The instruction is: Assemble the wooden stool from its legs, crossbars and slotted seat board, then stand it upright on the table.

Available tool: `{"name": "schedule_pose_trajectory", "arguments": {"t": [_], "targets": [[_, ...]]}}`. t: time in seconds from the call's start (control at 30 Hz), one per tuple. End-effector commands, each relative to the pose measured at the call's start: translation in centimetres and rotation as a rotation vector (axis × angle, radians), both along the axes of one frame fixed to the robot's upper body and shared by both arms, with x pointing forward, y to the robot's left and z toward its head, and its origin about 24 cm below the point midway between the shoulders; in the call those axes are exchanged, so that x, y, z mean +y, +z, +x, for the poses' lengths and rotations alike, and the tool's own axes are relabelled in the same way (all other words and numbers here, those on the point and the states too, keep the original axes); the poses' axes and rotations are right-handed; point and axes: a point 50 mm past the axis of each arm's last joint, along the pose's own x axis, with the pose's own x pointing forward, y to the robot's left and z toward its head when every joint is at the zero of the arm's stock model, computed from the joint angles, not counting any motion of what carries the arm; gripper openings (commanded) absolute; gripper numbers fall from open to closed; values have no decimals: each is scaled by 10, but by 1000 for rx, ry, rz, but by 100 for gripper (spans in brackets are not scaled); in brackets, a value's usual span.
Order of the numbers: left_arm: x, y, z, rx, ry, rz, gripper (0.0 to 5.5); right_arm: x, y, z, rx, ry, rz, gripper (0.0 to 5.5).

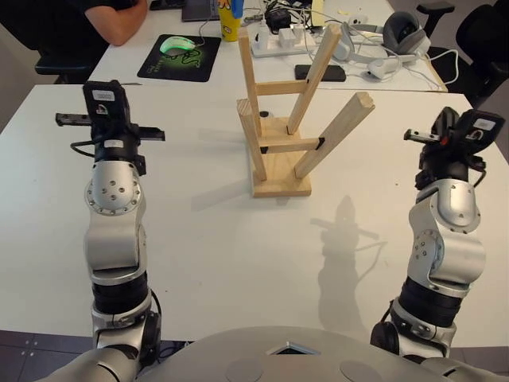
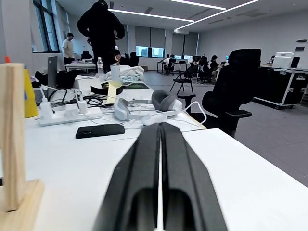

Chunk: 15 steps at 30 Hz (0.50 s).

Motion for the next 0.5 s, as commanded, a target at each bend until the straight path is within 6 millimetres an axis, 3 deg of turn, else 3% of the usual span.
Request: {"name": "schedule_pose_trajectory", "arguments": {"t": [0.03, 0.1, 0.17, 0.27, 0.33, 0.43, 0.5], "targets": [[-112, 2, -32, 45, -758, 0, 0, 115, 13, -18, -27, 885, -12, 1], [-123, 5, -34, 43, -803, 27, 0, 99, -2, -8, 69, 730, 11, 1], [-117, -1, -25, 77, -755, 77, 0, 81, -19, -3, 170, 611, -44, 1], [-77, -13, -2, 128, -457, 151, 0, 46, -27, 2, 206, 388, -14, 1], [-35, -21, 7, 158, -200, 169, 0, 24, -25, 0, 175, 208, 19, 1], [22, -23, 9, 141, 110, 203, 0, 2, -21, -8, 132, 40, 19, 1], [44, -18, 7, 103, 233, 179, 0, -9, -16, -10, 103, -34, -15, 1]]}}
